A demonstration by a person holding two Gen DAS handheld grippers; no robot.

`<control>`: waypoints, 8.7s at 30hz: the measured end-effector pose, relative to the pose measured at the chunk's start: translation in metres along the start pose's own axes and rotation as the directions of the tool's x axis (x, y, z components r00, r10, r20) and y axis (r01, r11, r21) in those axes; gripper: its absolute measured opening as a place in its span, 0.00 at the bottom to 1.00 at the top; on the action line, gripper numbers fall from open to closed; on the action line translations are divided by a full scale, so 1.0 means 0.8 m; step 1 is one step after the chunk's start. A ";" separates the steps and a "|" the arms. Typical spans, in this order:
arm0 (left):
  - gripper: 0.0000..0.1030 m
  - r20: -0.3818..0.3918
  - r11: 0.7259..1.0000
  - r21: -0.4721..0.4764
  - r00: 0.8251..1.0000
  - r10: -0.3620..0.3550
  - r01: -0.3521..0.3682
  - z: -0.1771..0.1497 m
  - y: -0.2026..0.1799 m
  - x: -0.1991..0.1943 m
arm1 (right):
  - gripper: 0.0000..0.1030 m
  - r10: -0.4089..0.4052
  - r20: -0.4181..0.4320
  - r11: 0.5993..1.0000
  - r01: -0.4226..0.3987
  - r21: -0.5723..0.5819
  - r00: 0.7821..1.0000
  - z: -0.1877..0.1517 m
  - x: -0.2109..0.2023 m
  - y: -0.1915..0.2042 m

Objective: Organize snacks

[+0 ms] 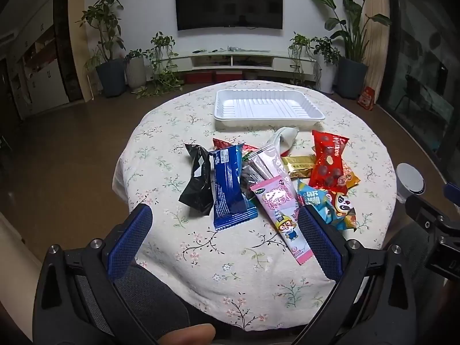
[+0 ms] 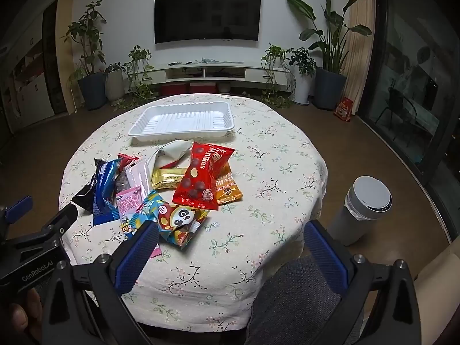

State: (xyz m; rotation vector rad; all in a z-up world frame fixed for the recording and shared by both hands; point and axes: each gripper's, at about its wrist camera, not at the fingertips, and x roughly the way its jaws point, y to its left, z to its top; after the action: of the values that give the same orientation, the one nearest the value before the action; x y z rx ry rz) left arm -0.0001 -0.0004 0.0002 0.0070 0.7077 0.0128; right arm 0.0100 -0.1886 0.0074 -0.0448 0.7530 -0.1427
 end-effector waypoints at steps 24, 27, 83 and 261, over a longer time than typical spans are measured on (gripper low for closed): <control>1.00 0.012 1.000 0.010 1.000 0.008 -0.008 0.004 0.002 -0.001 | 1.00 0.010 0.003 1.000 -0.010 0.011 1.000 -0.002 0.000 0.000; 1.00 0.012 1.000 0.012 1.000 0.011 -0.011 0.003 0.001 0.000 | 1.00 0.010 0.003 1.000 -0.010 0.010 1.000 -0.002 0.000 0.001; 1.00 -0.005 1.000 0.010 1.000 0.017 -0.017 -0.006 -0.002 0.006 | 1.00 0.006 0.005 1.000 -0.006 0.005 1.000 -0.006 0.004 0.004; 0.20 -0.318 0.947 0.052 0.904 -0.284 0.316 0.344 0.003 0.413 | 0.26 0.399 -0.140 0.917 -0.392 0.079 0.906 0.288 0.358 -0.035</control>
State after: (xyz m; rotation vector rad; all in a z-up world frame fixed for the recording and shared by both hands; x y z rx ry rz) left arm 0.4299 0.0058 -0.0054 -0.0063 1.0153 -0.3265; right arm 0.3711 -0.2607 -0.0162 0.1683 0.8973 0.2267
